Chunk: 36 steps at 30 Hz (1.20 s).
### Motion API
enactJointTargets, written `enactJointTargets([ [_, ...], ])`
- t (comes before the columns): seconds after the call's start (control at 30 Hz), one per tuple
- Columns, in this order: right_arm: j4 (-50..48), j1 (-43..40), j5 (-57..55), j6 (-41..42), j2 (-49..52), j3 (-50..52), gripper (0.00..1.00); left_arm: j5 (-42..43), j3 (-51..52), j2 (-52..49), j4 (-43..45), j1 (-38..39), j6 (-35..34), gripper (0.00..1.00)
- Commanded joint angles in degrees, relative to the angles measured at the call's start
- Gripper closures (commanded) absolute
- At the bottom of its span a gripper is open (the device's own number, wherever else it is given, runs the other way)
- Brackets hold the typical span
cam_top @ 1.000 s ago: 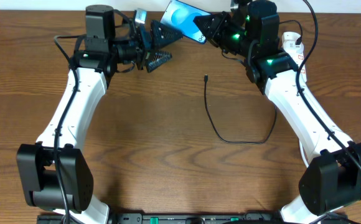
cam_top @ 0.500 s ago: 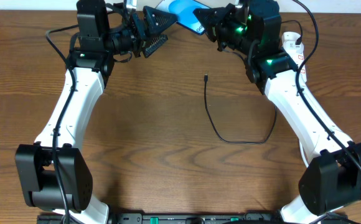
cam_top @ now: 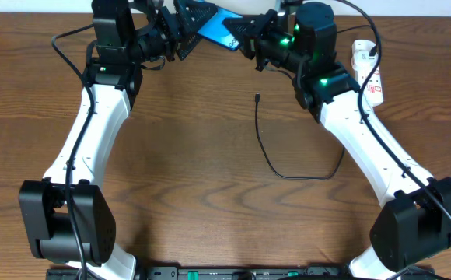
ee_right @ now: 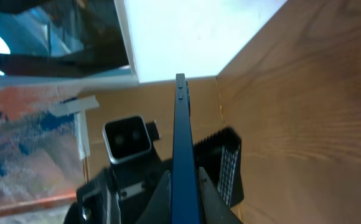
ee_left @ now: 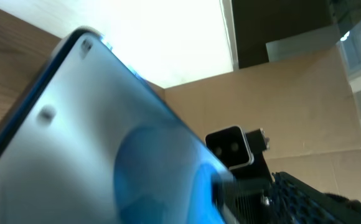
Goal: Plug charger to phone and switch on socket
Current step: 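Raise the phone with both grippers and rotate it upright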
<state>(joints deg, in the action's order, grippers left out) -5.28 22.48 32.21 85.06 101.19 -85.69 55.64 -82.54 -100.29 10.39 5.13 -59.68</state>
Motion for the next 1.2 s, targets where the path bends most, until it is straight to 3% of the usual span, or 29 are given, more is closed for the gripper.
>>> enactJointTargets([
  [0.0, -0.8, 0.5, 2.6, 0.6, -0.7, -0.8, 0.99, -1.4, -0.2, 1.2, 0.3, -0.2, -0.6, 0.14],
  [0.37, 5.1, 0.6, 5.0, -5.8, -0.7, -0.5, 0.99, -1.5, -0.2, 1.2, 3.6, -0.2, -4.2, 0.32],
  [0.83, 5.1, 1.8, 4.7, -6.5, -0.7, 2.7, 0.99, -2.3, -0.2, 1.2, 5.6, -0.2, -11.7, 0.49],
  [0.97, 5.1, 1.8, 4.5, -6.3, -0.7, 4.3, 0.99, -3.0, -0.2, 1.2, 5.9, -0.2, -13.7, 0.64],
  [1.17, 5.1, 1.9, 4.6, -6.3, -0.7, 6.0, 0.99, -4.1, -0.2, 1.2, 8.6, -0.2, -16.4, 0.72],
])
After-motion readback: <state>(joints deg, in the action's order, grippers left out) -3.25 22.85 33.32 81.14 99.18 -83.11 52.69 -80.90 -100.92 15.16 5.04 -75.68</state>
